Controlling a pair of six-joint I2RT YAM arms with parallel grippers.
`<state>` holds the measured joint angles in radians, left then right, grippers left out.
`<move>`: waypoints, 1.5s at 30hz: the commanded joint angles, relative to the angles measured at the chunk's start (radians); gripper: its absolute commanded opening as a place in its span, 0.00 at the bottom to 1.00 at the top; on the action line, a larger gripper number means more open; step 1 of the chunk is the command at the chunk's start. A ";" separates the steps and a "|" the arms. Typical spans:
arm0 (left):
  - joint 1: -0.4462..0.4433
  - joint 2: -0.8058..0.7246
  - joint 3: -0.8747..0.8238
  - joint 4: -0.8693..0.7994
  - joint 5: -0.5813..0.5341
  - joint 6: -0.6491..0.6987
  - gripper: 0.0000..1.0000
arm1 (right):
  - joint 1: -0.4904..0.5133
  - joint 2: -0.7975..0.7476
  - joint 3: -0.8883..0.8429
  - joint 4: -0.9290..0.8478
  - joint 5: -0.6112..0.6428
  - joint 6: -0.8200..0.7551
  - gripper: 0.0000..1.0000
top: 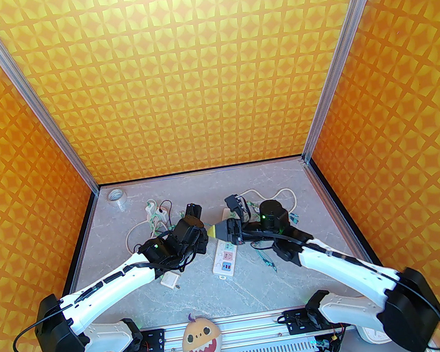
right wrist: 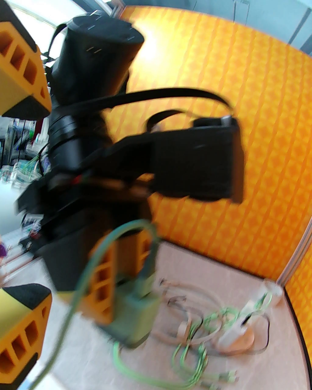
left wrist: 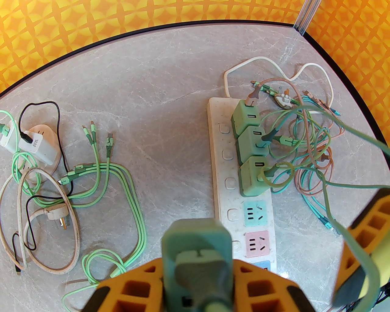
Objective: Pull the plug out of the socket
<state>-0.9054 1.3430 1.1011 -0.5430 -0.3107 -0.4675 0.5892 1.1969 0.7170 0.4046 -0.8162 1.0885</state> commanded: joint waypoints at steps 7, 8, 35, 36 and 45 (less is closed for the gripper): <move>0.020 -0.040 -0.023 0.012 -0.008 -0.009 0.14 | 0.031 0.065 0.076 0.283 -0.054 0.178 0.94; 0.020 -0.042 -0.024 0.011 -0.008 -0.008 0.14 | 0.031 0.052 0.090 0.209 -0.044 0.123 0.94; 0.017 -0.171 0.402 -0.275 -0.008 0.054 0.12 | -0.205 -0.131 0.176 -0.808 0.652 -0.528 0.98; 0.017 -0.182 0.409 -0.282 -0.008 0.054 0.12 | -0.208 -0.121 0.176 -0.809 0.652 -0.535 0.98; 0.004 -0.277 0.298 -0.262 0.010 -0.005 0.11 | -0.212 -0.058 0.148 -0.815 0.649 -0.579 0.98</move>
<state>-0.8921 1.0863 1.4368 -0.8120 -0.3107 -0.4450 0.3828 1.1275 0.8860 -0.3893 -0.1864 0.5465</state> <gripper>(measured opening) 0.275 0.984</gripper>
